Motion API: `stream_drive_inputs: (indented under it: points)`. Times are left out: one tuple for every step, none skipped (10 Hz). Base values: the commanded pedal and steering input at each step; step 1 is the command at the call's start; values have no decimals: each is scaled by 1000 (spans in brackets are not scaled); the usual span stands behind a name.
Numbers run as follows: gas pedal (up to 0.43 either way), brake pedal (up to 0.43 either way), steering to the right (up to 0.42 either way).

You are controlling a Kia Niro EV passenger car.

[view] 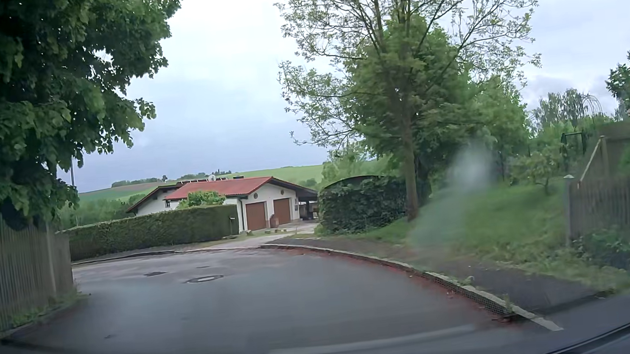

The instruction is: Follow the waypoints while adhering to traffic rules and regulations

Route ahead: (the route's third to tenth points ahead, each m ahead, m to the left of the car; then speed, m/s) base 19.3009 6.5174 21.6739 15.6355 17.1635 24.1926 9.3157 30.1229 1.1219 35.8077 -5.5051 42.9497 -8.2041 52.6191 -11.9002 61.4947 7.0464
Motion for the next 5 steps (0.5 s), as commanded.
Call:
stream_drive_inputs:
  points:
    - [0, 171, -11]
    - [0, 177, -16]
    - [0, 183, -28]
    - [0, 189, -47]
    - [0, 195, -63]
